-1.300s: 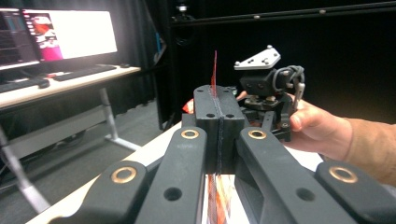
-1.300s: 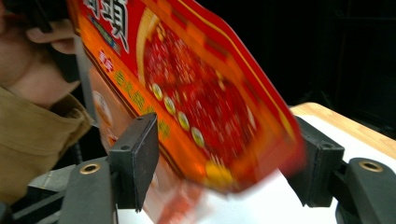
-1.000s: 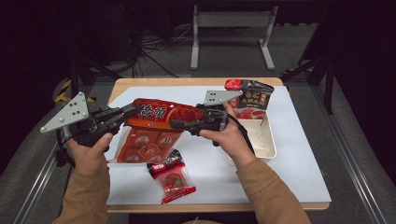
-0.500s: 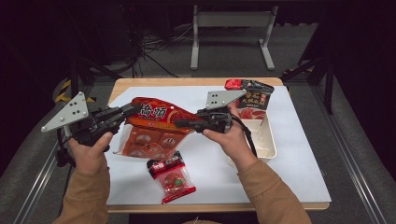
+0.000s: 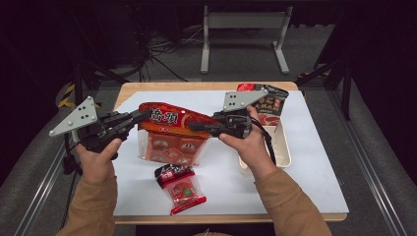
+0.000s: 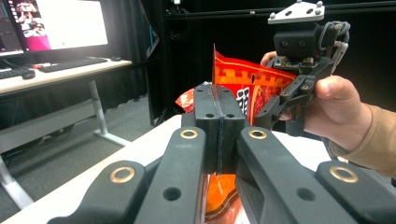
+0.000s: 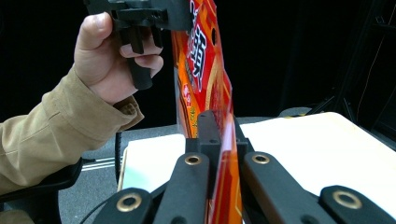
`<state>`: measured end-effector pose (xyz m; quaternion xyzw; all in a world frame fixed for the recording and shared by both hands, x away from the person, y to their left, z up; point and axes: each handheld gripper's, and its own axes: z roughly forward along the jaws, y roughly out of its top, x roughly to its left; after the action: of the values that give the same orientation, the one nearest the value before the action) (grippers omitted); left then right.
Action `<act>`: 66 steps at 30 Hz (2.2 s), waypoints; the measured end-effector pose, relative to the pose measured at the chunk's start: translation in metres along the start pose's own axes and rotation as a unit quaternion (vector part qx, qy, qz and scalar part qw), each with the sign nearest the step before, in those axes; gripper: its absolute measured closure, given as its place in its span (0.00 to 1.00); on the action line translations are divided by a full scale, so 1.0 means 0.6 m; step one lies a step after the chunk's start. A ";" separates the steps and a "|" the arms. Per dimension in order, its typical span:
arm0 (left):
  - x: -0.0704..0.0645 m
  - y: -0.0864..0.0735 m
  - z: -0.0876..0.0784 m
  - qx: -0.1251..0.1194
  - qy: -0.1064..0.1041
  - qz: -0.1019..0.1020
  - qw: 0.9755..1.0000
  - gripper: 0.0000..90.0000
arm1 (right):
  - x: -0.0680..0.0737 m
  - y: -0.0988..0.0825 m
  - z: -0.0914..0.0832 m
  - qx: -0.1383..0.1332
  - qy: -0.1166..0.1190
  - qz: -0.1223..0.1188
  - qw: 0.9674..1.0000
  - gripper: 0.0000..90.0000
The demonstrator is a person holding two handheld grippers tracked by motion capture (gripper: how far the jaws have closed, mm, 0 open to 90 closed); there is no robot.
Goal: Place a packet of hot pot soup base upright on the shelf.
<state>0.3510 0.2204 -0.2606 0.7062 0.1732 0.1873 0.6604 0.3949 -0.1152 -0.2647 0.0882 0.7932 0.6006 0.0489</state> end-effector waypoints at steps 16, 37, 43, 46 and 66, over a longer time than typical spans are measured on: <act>0.017 -0.011 -0.008 0.031 0.037 -0.015 0.999 0.58 | 0.004 0.031 -0.031 0.031 -0.030 -0.009 0.999 1.00; 0.043 -0.061 -0.005 0.100 0.054 -0.046 0.992 0.44 | -0.013 0.082 -0.128 0.043 -0.097 0.003 0.994 1.00; 0.050 -0.072 -0.003 0.112 0.056 -0.052 0.991 0.42 | -0.020 0.088 -0.158 0.045 -0.124 0.007 0.991 1.00; 0.054 -0.077 -0.002 0.115 0.059 -0.060 0.990 0.41 | -0.022 0.088 -0.166 0.042 -0.129 0.010 0.991 1.00; 0.062 -0.095 0.009 0.139 0.061 -0.070 0.986 0.37 | -0.051 0.072 -0.231 0.061 -0.178 0.023 0.982 1.00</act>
<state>0.3865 0.2378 -0.3167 0.7644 0.2865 0.1578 0.5557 0.4029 -0.2410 -0.1860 0.2149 0.8050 0.5263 0.1697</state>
